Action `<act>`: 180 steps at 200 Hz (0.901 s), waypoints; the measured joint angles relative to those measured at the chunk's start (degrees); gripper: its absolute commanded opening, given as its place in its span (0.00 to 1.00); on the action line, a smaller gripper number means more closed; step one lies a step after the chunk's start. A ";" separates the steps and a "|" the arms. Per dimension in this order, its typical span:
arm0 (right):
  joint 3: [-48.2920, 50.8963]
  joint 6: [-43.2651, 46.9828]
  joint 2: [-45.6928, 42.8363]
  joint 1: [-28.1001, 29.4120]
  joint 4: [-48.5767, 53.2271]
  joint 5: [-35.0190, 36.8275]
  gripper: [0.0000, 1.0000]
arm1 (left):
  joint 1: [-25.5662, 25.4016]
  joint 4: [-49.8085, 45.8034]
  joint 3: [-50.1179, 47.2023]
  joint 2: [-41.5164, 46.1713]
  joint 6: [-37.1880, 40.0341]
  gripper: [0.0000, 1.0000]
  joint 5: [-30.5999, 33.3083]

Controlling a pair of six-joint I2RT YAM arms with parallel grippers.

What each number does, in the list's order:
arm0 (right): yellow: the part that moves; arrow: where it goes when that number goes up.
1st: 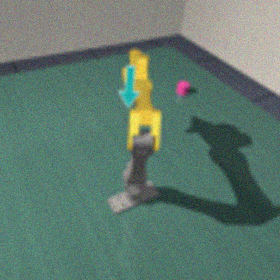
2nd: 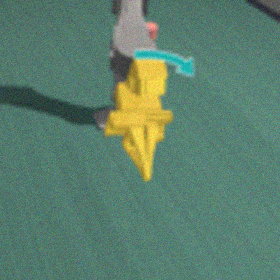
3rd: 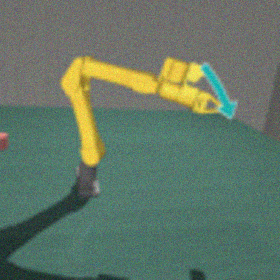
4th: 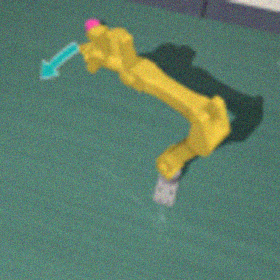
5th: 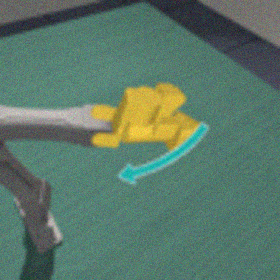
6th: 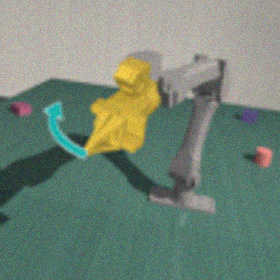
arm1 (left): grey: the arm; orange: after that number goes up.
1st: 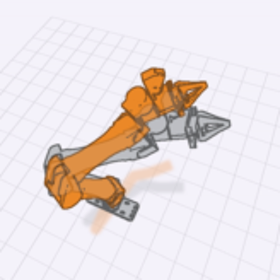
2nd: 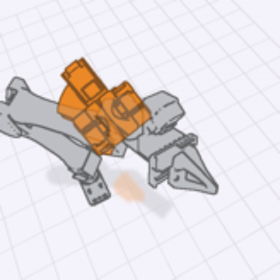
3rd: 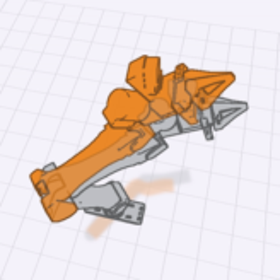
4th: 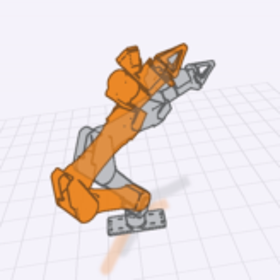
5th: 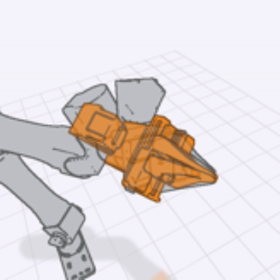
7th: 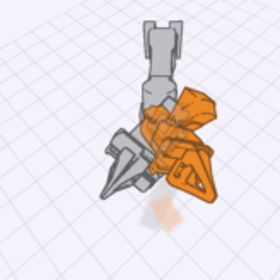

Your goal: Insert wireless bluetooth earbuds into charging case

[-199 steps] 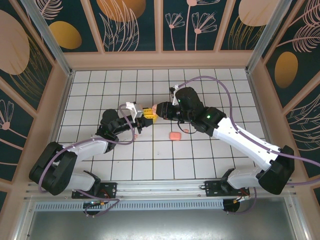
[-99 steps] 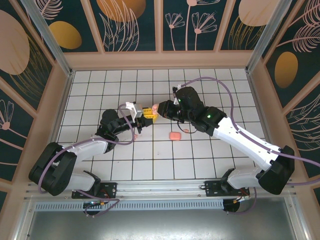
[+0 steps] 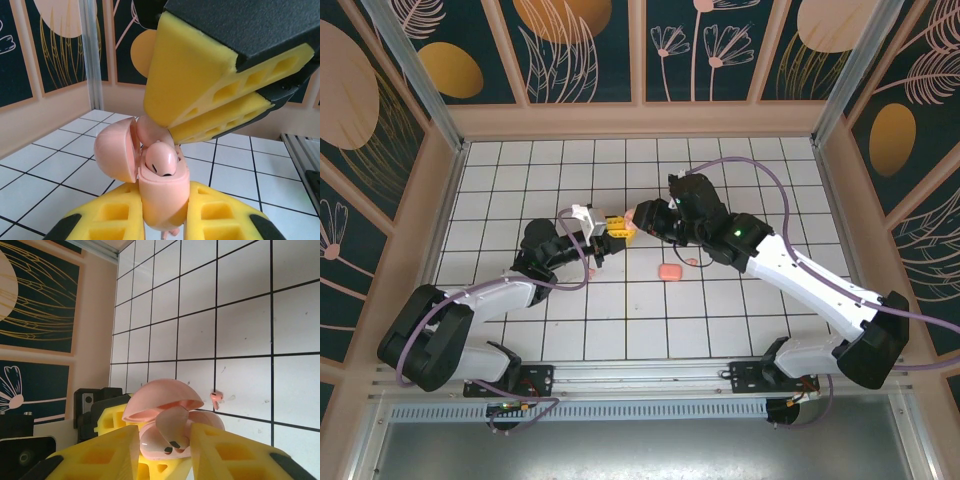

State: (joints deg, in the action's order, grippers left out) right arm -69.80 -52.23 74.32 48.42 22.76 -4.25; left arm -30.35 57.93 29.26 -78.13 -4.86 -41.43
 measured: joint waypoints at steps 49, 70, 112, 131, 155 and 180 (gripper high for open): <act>-2.19 2.01 -0.02 -0.50 2.60 0.22 0.40 | 0.00 0.09 0.00 0.04 0.15 0.10 0.00; -2.71 3.10 -0.13 -1.16 3.34 0.17 0.45 | 0.00 0.09 0.00 0.09 0.17 0.10 0.00; -3.54 5.49 -0.13 -3.04 5.14 0.11 0.53 | 0.00 0.11 0.00 0.09 0.17 0.10 0.00; -4.26 6.05 0.02 -3.34 5.84 -0.26 0.55 | 0.00 0.09 0.00 0.09 0.17 0.10 0.00; -5.27 6.95 0.81 -3.34 6.01 -0.76 0.55 | 0.00 0.09 0.00 0.11 0.17 0.10 0.00; -5.38 7.26 1.51 -3.34 6.23 -1.55 0.55 | 0.00 0.11 0.00 0.11 0.17 0.10 -0.02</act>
State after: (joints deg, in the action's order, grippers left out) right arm -75.18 -44.97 75.83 45.08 28.99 -5.80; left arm -30.35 58.04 29.26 -78.02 -4.69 -41.45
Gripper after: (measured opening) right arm 0.552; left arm 0.156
